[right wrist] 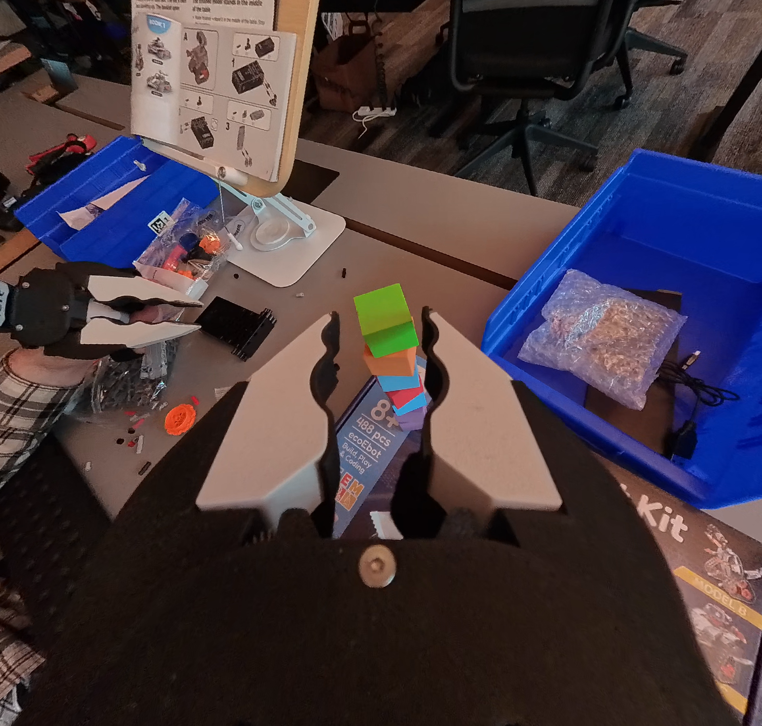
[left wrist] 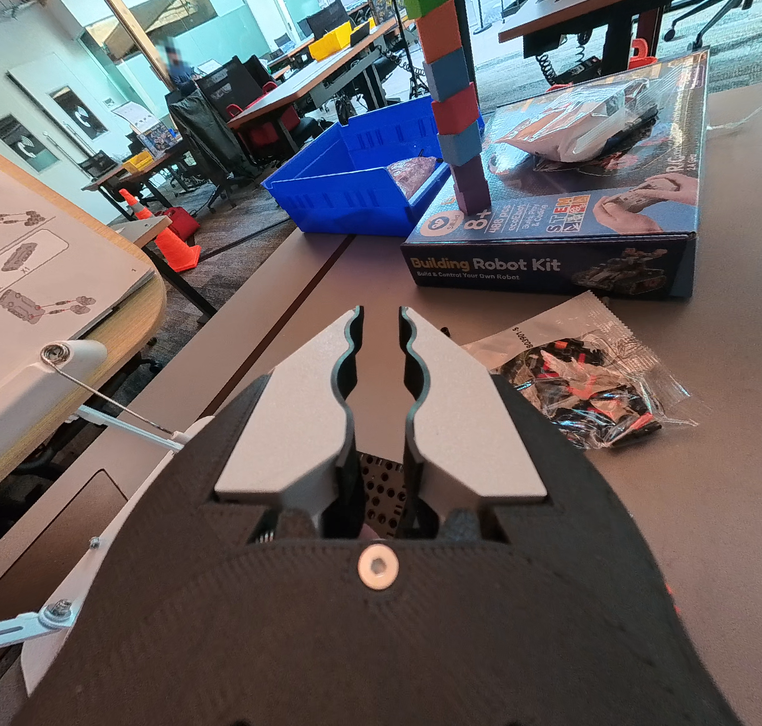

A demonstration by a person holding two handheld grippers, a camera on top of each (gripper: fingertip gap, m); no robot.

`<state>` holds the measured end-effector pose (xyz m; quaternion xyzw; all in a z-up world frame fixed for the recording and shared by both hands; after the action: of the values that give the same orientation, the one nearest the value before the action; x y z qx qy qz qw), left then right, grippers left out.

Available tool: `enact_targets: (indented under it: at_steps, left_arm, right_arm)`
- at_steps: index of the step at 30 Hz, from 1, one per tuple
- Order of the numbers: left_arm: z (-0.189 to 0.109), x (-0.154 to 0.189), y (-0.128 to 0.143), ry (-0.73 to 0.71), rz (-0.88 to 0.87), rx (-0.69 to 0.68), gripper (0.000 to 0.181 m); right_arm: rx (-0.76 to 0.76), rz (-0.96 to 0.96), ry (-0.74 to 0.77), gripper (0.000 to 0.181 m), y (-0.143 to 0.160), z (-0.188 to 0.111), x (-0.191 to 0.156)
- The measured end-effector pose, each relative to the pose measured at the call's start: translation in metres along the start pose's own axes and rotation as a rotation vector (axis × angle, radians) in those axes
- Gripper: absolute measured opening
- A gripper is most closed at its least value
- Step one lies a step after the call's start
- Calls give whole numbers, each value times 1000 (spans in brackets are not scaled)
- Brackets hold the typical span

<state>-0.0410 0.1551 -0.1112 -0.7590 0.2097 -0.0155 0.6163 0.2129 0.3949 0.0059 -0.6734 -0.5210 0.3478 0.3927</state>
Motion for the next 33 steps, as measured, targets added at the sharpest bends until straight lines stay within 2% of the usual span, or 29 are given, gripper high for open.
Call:
enact_targets:
  at_steps: [6, 11, 13, 16, 19, 24, 29, 33]
  left_arm:
    - [2, 1, 1, -15, 15, -16, 20]
    - [3, 1, 3, -27, 29, -32, 23]
    - [4, 1, 4, -31, 26, -37, 22]
    - [5, 0, 5, -45, 21, -50, 20]
    - [7, -1, 7, -72, 25, -70, 17]
    - [10, -2, 12, -96, 33, -103, 17]
    - [12, -4, 15, -99, 32, -118, 16]
    - [13, -7, 17, -111, 28, -121, 15]
  right_arm:
    - [63, -48, 46, 41, -4, -20, -15]
    - [128, -89, 113, 39, 8, -44, -23]
    - [153, -62, 132, 34, 18, -52, -19]
    - [148, 0, 159, 14, 38, -54, -5]
    - [64, 38, 196, 3, 60, -39, 10]
    - [-108, 61, 285, 0, 90, 3, 31]
    - [-225, 1, 271, 0, 99, 46, 38]
    - [-280, -80, 228, 0, 95, 64, 30]
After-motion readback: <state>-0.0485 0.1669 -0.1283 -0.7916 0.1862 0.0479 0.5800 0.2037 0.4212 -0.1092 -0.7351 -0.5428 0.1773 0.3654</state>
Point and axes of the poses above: each gripper's, where its closed fingertips meet, z out along the fingers, y out of its underside, x = y × z across the jaws, the point moved 10 cm from there along -z, back along the fingers, and after that the axes turned 9 degrees about -z, right-handed, at the moved point
